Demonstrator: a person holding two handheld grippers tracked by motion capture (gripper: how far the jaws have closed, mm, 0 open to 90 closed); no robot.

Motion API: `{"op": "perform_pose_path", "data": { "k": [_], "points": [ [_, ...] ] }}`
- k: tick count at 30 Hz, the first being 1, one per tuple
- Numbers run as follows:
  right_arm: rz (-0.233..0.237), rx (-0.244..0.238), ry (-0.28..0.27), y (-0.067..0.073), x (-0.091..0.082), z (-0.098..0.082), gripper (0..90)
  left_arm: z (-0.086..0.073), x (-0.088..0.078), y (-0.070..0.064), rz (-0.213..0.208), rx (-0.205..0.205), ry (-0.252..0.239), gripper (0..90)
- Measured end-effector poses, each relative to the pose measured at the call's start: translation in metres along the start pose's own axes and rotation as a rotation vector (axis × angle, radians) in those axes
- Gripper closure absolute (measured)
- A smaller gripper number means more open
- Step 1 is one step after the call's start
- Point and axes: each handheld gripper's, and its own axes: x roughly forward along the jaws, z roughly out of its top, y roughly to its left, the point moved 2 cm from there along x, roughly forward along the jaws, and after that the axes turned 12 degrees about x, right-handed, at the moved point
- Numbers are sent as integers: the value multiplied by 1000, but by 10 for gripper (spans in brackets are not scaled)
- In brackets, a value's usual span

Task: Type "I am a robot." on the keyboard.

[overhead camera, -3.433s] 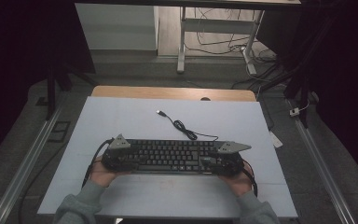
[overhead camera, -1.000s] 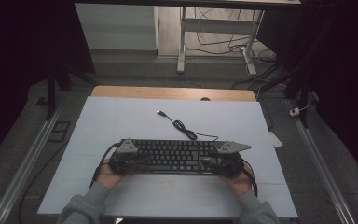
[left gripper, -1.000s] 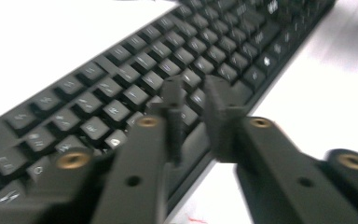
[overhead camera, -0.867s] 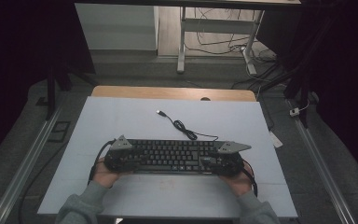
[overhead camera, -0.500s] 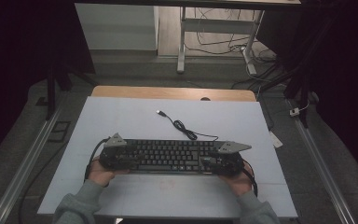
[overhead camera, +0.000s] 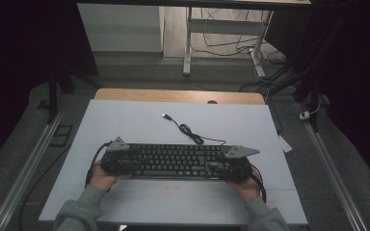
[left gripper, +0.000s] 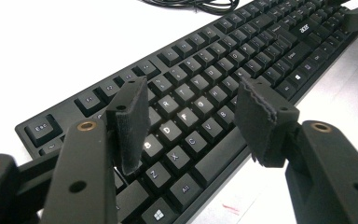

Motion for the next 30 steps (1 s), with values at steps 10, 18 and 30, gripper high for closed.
{"op": "perform_pose_path", "data": {
  "k": [10, 18, 30],
  "points": [
    [0, -1, 0, 0, 0, 0, 526, 0, 0, 1, 10, 2, 1, 443],
    [3, -1, 0, 0, 1, 0, 525, 1, 2, 2, 18, 1, 8, 445],
    [0, -3, 4, 1, 2, 0, 525, 6, 22, 2, 36, 40, 63, 500]
  ]
}}
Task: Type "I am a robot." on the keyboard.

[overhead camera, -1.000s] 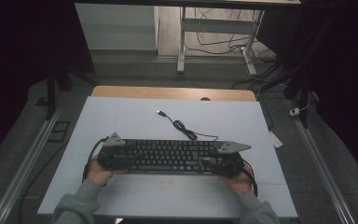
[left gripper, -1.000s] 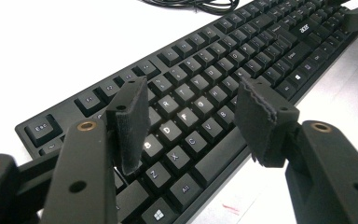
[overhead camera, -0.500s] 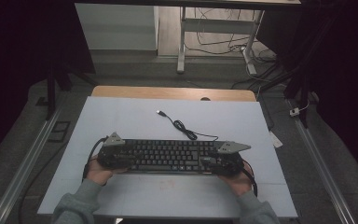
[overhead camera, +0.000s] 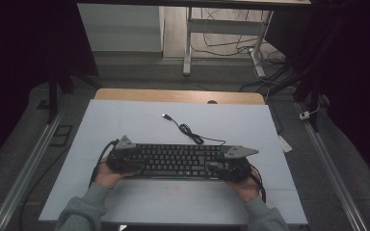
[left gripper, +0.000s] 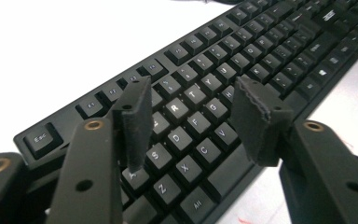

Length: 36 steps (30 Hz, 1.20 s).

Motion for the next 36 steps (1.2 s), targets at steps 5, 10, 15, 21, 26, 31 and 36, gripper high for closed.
{"op": "perform_pose_path", "data": {
  "k": [5, 10, 15, 21, 26, 31, 36],
  "points": [
    [-3, 1, 2, 0, 0, 0, 525, 2, 9, 2, 12, 9, 18, 574],
    [1, 0, 0, 0, 1, 0, 525, 1, 16, 4, 18, 13, 38, 693],
    [0, -1, 1, 0, 1, 0, 525, 1, 21, 5, 4, 13, 48, 863],
    [0, -3, 1, 0, 1, 0, 525, 3, 29, 4, -8, 20, 60, 887],
    [0, -3, 1, 0, 1, 0, 525, 3, 34, 5, -9, 18, 71, 887],
    [0, -4, 2, 0, 1, 0, 525, 2, 36, 5, -5, 21, 82, 887],
    [0, -4, 1, 0, 1, 0, 525, 1, 38, 5, 3, 21, 91, 887]
  ]
}}
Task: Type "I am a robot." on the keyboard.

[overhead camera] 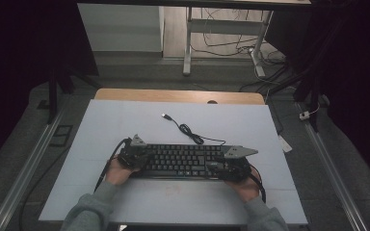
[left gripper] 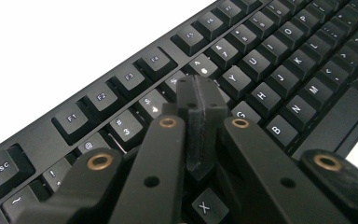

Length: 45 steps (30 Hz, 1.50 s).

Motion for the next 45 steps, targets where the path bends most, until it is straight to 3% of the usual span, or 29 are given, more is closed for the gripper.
{"op": "perform_pose_path", "data": {
  "k": [11, 16, 22, 27, 45],
  "points": [
    [-4, -2, 0, 0, -1, 0, 525, 0, 2, -3, 15, 18, 6, 888],
    [-3, 0, -5, 0, -2, 0, 525, 4, -12, -3, 21, 11, -57, 885],
    [3, -4, -8, 2, -2, 1, 525, 5, -30, -8, 21, -1, -121, 660],
    [5, -6, -9, 2, -2, 1, 525, 4, -43, -12, 3, -4, -140, 502],
    [14, -18, -30, 4, -3, 3, 527, -4, -48, -9, -9, -17, -129, 421]
  ]
}}
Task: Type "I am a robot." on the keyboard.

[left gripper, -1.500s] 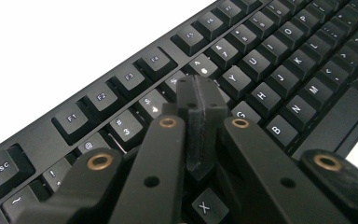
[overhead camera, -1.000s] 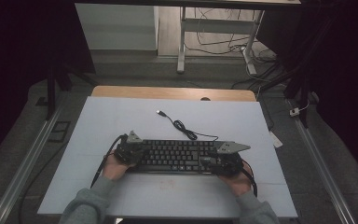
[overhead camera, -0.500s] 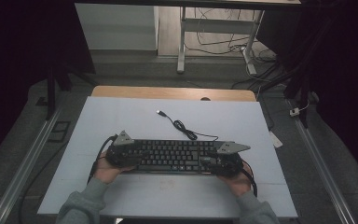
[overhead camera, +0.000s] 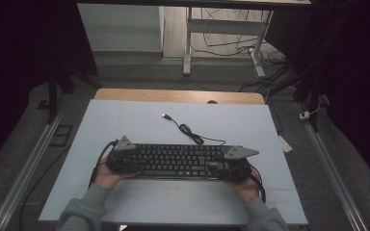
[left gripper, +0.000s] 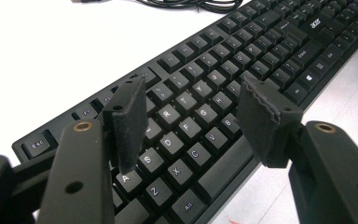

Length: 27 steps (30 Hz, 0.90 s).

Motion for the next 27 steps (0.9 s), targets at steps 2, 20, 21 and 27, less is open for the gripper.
{"op": "perform_pose_path", "data": {
  "k": [2, 20, 21, 27],
  "points": [
    [0, 0, 2, 0, 0, 0, 527, 0, 0, 0, 0, -2, 3, 418],
    [9, -3, -9, 8, 6, 11, 535, -1, 3, 1, 3, -4, 18, 407],
    [18, -2, -10, 9, 7, 12, 540, -1, 4, 1, 3, -3, 19, 407],
    [41, -5, -1, 17, 19, 21, 597, -1, 5, 0, 2, 0, 26, 403]
  ]
}}
